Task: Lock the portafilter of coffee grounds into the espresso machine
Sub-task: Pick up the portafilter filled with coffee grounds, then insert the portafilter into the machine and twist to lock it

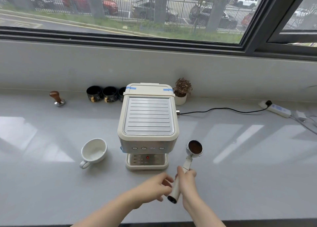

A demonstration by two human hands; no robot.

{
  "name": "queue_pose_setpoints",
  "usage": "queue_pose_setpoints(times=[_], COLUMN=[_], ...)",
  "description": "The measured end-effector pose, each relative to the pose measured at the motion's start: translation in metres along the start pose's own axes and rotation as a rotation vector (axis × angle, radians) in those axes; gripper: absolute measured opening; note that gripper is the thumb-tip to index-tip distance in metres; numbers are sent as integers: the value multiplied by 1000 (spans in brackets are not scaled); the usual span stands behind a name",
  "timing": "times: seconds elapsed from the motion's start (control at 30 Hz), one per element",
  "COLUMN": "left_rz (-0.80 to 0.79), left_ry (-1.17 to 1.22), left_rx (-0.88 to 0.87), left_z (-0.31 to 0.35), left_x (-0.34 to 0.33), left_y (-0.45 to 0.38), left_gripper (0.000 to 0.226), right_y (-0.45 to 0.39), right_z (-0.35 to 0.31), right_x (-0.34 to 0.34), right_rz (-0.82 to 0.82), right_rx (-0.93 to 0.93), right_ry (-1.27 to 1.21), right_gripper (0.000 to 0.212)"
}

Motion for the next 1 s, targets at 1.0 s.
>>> queue_pose_setpoints(times=[1.0], left_rz=[323], left_ry=[-355], left_rx=[196], left_z=[-69], left_x=[69], left_y=[34], left_gripper=[4], right_y=[32], right_z=[-227], right_x=[-15], right_rz=[47], right_rx=[823], right_ry=[394], right_gripper=[27])
Point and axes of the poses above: each hand's wrist, its own y-axis away from the middle knuckle, its own x-axis out of the back of the hand, z = x × y, the point moved 7 cm from there along -y, towards the middle knuckle, and after that the axes turned 1 degree about -x, right-handed, at the moved point
